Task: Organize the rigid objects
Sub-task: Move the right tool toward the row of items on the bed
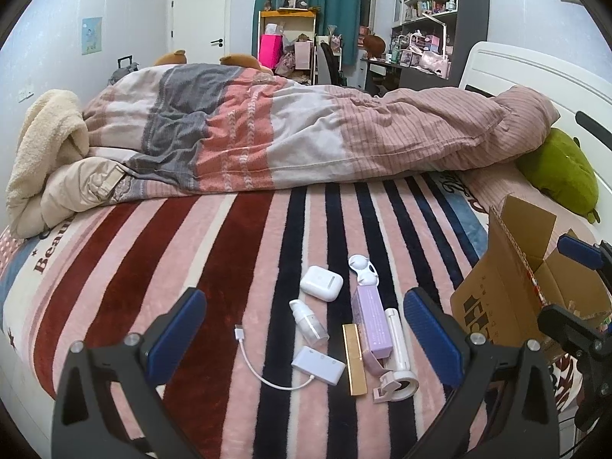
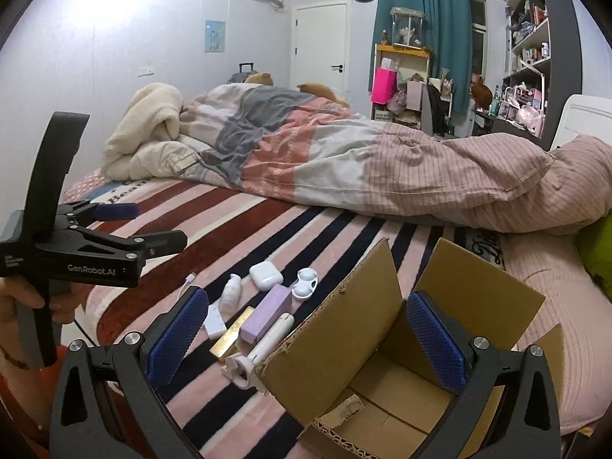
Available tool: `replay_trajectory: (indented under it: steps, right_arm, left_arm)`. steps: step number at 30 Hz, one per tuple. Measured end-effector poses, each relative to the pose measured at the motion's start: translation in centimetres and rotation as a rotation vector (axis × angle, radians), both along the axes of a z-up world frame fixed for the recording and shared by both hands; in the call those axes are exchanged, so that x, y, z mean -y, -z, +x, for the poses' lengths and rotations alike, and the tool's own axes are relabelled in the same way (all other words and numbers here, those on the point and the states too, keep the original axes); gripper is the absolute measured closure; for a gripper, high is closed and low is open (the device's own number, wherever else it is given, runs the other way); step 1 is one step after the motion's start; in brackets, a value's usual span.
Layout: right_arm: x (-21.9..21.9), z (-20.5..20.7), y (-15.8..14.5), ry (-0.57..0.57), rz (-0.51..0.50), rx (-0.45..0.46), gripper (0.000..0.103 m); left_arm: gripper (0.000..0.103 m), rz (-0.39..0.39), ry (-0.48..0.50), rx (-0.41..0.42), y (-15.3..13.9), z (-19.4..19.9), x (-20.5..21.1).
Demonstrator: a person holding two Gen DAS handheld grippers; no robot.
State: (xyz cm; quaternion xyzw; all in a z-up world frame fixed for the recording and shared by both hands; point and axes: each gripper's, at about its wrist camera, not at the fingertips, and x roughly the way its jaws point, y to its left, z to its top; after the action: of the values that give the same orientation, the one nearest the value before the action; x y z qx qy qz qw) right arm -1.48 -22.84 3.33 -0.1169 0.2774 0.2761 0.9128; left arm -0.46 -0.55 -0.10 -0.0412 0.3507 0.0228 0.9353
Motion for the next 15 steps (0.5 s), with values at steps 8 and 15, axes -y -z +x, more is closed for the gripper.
replay_trajectory:
  steps: [8, 15]
  right_arm:
    - [0.08, 0.01, 0.20, 0.006, -0.009, -0.009, 0.000]
    - [0.24, -0.06, 0.44, 0.007, -0.007, -0.010, 0.000]
  left_arm:
    - [0.000, -0.010, -0.006, -0.006, 0.13, 0.17, 0.02]
    - [0.000, -0.011, -0.006, -0.007, 0.20, 0.22, -0.04]
